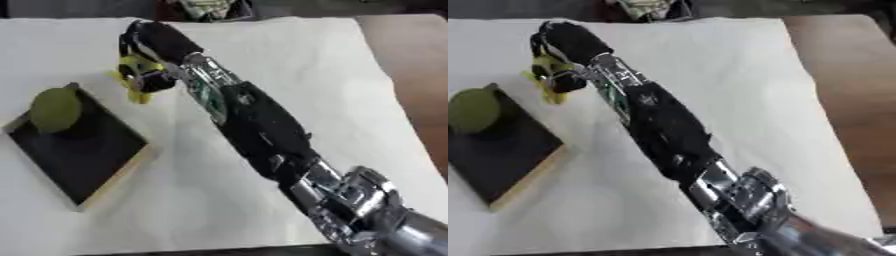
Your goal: Pick up objects on the table and place them in the box.
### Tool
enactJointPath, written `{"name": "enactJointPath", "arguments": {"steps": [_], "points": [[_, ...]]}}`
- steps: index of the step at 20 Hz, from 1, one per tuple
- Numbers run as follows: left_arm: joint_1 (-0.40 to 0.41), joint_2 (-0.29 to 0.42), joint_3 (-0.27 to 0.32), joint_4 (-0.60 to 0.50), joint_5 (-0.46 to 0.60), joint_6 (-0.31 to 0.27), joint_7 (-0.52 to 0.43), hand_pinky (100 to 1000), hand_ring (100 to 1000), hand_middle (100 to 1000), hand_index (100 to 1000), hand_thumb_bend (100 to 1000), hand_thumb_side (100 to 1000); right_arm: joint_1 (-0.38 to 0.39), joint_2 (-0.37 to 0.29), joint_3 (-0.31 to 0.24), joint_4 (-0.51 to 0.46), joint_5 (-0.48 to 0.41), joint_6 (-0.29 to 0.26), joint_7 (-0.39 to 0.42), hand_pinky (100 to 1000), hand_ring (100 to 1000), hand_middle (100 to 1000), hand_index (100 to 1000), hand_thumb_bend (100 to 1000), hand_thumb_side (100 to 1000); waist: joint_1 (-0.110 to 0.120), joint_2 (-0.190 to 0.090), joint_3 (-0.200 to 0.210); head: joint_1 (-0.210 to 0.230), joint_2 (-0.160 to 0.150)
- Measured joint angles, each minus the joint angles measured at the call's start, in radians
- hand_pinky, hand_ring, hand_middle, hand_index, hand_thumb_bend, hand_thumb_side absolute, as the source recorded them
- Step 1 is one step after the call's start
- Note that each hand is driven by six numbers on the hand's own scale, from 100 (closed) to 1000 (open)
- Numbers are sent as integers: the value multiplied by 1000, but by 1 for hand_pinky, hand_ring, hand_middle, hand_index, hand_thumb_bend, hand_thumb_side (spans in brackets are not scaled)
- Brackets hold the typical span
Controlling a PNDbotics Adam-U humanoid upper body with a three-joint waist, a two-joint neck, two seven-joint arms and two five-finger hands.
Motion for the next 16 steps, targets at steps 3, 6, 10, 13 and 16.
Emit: {"name": "enactJointPath", "arguments": {"steps": [3,6,10,13,16], "points": [[-4,0,3,0,3,-1,4,518,887,686,802,100,682,12,34,13,-6,47,-30,10,256,388,271,356,100,179,-2,0,9,-2,0],[-5,0,4,-2,4,-2,11,529,886,685,802,100,679,21,52,20,-10,80,-50,16,264,398,283,366,100,190,-6,0,14,-4,0],[-5,0,11,-10,4,0,21,525,887,686,803,100,678,31,70,39,-18,129,-85,27,302,428,330,410,100,218,-7,0,17,-7,0],[-5,0,15,-13,4,2,26,524,887,686,803,100,679,41,81,55,-19,165,-127,46,419,515,472,560,100,253,-7,0,17,-8,0],[-5,0,16,-13,3,2,27,523,887,685,804,100,681,49,85,64,-19,191,-171,74,668,746,753,879,100,280,-7,0,17,-8,0]]}}
